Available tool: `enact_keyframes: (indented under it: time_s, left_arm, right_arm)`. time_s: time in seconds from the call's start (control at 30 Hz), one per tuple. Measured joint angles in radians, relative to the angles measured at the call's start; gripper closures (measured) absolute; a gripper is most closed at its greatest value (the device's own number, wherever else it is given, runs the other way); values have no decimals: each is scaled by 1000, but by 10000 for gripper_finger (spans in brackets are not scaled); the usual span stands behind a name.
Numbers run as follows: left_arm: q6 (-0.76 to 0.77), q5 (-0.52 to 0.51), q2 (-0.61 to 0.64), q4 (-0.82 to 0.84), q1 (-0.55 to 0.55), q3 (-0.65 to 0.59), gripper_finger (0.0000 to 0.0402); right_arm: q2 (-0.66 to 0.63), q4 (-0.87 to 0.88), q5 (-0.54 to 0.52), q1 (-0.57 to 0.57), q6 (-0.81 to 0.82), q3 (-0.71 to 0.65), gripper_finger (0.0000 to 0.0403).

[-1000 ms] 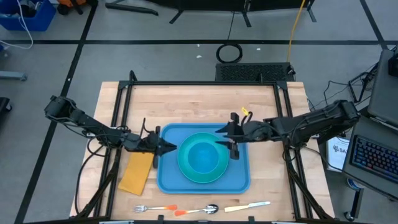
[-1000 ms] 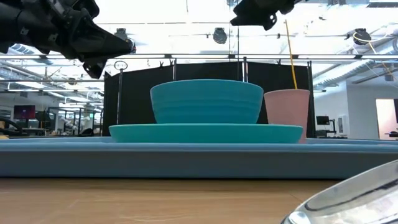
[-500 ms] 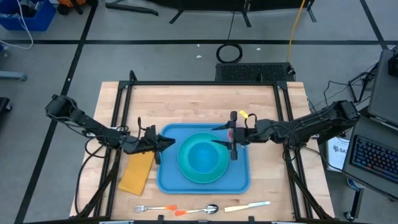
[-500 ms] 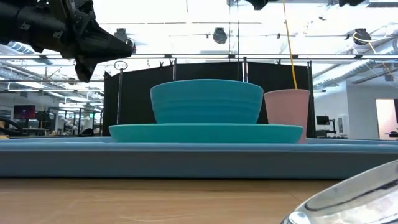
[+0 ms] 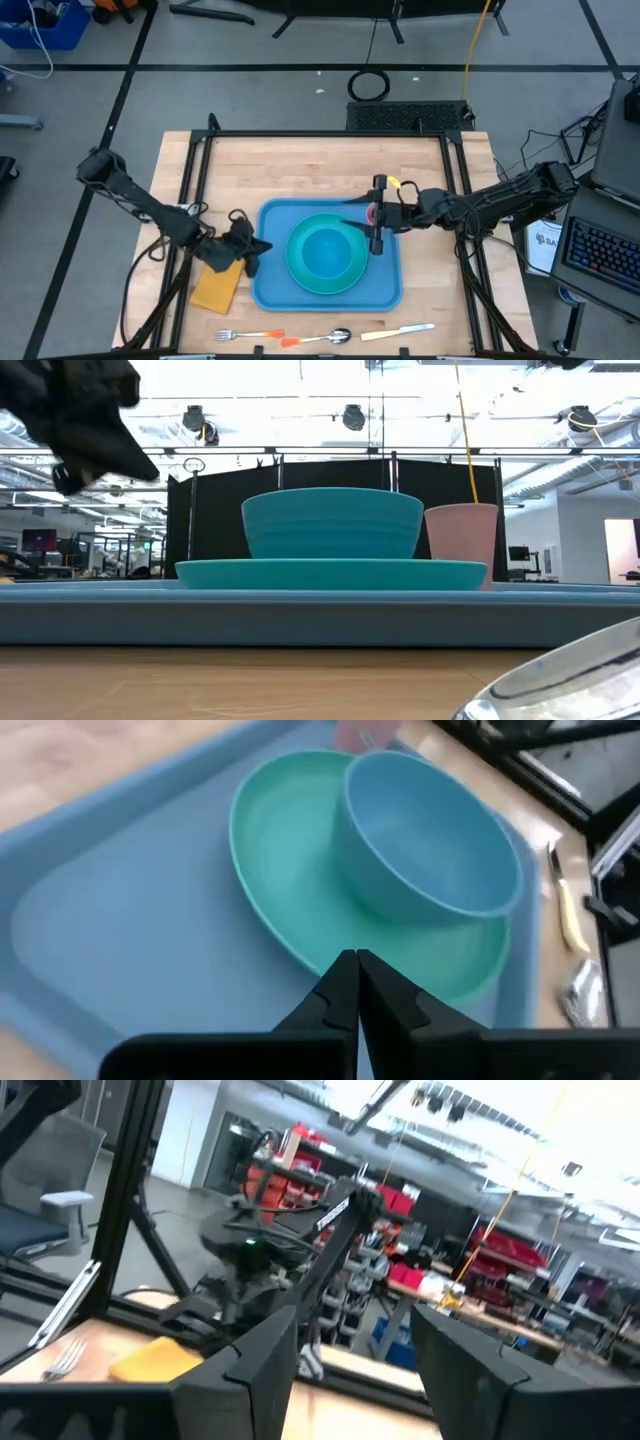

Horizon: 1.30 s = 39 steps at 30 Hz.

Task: Set up tray
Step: Put the yellow napkin to the left of the blue tray

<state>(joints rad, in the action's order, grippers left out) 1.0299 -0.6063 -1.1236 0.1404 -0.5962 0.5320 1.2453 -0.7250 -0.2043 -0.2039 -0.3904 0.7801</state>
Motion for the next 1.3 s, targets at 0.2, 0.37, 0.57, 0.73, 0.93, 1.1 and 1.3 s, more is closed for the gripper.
enact_keyframes:
  time_s: [0.2, 0.37, 0.57, 0.73, 0.93, 1.1, 1.3]
  left_arm:
    - [179, 35, -10, 353, -100, 195, 398]
    - [484, 209, -39, 600, -140, 242, 391]
    - [652, 279, -131, 662, -153, 240, 395]
    - [669, 412, -244, 639, -138, 240, 348]
    - [669, 433, -314, 626, -131, 240, 259]
    - [687, 442, -342, 607, -132, 240, 198]
    - [701, 476, -378, 618, -131, 240, 179]
  right_arm:
    - [0, -50, 0, 2, -45, 0, 215]
    - [0, -61, 0, 2, -68, 0, 215]
    - [0, -64, 0, 2, -68, 0, 216]
    - [0, -64, 0, 2, -63, 0, 216]
    - [0, -64, 0, 2, -64, 0, 216]
    - [0, -56, -1, 2, -53, 0, 216]
    - [0, -53, -1, 2, -45, 0, 216]
